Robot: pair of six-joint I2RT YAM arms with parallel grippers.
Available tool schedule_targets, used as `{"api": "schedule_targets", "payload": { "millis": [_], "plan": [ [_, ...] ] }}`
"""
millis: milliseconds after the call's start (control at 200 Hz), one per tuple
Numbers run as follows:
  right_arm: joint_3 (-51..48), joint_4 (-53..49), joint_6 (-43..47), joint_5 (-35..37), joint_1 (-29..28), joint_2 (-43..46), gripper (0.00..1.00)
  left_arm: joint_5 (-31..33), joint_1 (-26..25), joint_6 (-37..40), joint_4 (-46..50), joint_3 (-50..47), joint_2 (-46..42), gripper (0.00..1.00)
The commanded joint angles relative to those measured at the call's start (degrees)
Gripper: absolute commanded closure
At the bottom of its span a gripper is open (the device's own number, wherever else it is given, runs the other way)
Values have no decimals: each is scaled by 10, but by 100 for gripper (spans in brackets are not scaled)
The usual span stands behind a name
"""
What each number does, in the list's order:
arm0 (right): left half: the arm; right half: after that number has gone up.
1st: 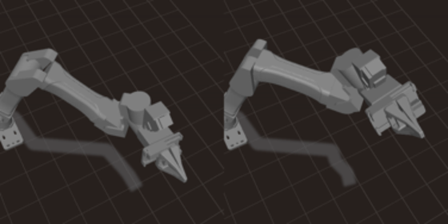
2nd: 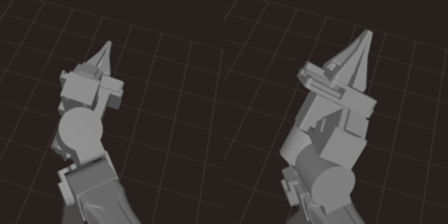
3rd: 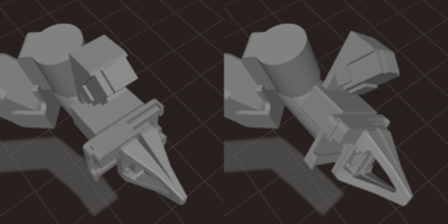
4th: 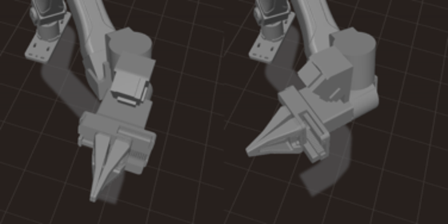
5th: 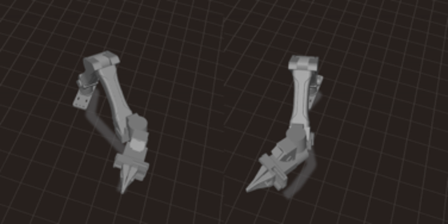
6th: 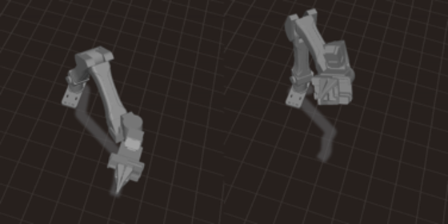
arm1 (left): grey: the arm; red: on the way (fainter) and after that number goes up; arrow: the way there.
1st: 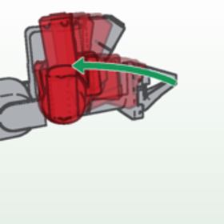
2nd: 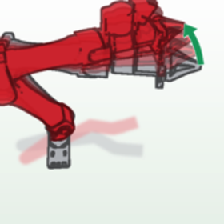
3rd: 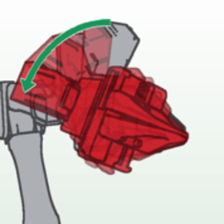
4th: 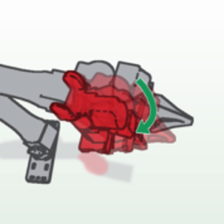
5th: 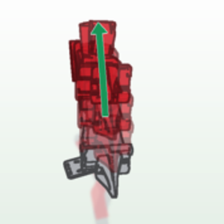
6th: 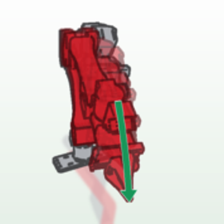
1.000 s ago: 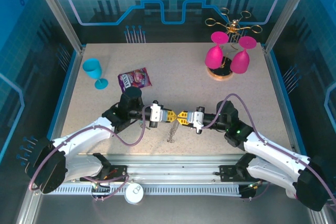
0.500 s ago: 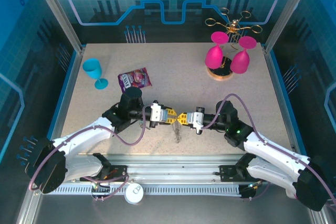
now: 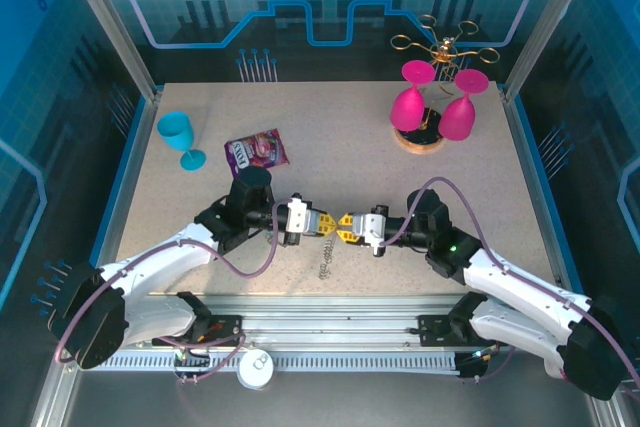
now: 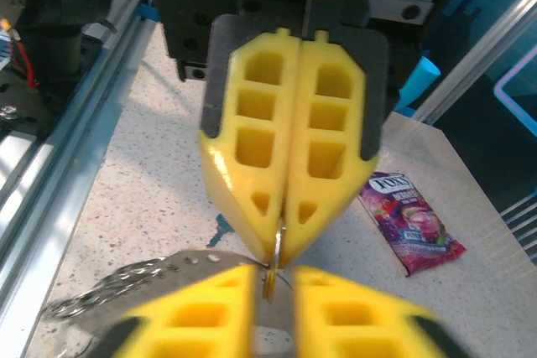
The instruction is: Put the keys on the keyring
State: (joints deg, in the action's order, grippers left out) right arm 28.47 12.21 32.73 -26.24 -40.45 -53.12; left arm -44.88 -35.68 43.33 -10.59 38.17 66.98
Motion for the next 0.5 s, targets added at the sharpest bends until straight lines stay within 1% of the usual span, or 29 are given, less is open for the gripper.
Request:
{"api": "schedule_targets", "payload": {
  "millis": [0, 40, 115, 175, 270, 400, 450, 495],
  "plan": [
    [-24, 47, -10, 75, -3, 22, 59, 36, -11, 40, -28, -8, -27, 100],
    [-42, 61, -15, 113, -2, 29, 54, 63, -14, 51, -57, -23, -36, 100],
    [-67, 79, -29, 183, -2, 41, 49, 99, -15, 62, -76, -33, -46, 100],
    [-79, 89, -52, 217, -2, 48, 49, 118, -16, 70, -71, -33, -49, 100],
    [-84, 92, -91, 229, -1, 52, 53, 139, -15, 65, -68, -35, -51, 100],
    [-72, 77, -178, 285, -1, 42, 55, 177, -15, 7, -74, -28, -50, 100],
    [-69, 73, -219, 317, 0, 38, 55, 194, -15, -31, -85, -28, -51, 100],
    [-63, 63, -269, 342, 0, 36, 58, 207, -15, -70, -100, -31, -53, 100]
  ]
}}
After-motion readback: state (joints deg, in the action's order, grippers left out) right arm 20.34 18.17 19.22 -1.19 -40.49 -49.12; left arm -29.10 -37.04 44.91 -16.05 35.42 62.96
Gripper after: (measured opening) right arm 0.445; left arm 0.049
